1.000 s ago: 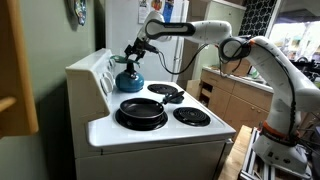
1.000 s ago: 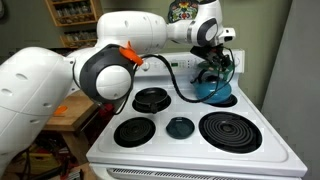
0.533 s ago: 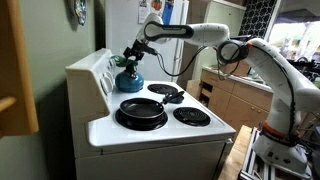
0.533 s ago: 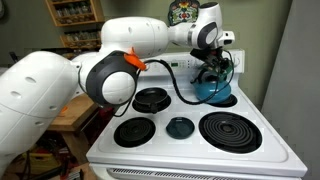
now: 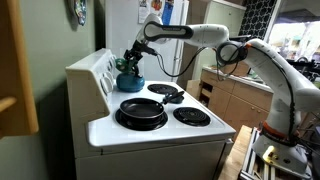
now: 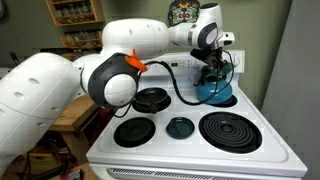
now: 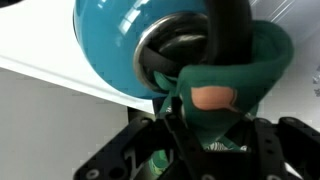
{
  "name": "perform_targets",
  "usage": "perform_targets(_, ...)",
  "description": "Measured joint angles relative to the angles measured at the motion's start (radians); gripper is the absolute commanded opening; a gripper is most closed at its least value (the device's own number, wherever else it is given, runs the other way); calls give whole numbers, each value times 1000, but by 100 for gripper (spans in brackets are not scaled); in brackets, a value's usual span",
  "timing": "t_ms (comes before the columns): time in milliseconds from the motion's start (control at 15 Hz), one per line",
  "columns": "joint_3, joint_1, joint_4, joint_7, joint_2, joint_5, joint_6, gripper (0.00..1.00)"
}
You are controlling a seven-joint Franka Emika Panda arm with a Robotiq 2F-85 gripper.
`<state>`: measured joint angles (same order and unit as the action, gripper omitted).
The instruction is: Use the green pot holder to move the blue kettle forwards.
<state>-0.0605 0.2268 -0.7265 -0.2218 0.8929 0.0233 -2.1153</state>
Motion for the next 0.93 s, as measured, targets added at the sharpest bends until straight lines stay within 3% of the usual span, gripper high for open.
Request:
perform_targets(267, -1, 0, 6, -5, 12, 0, 17, 0)
perform_targets(933, 7, -2, 19, -67, 21, -1, 49, 0)
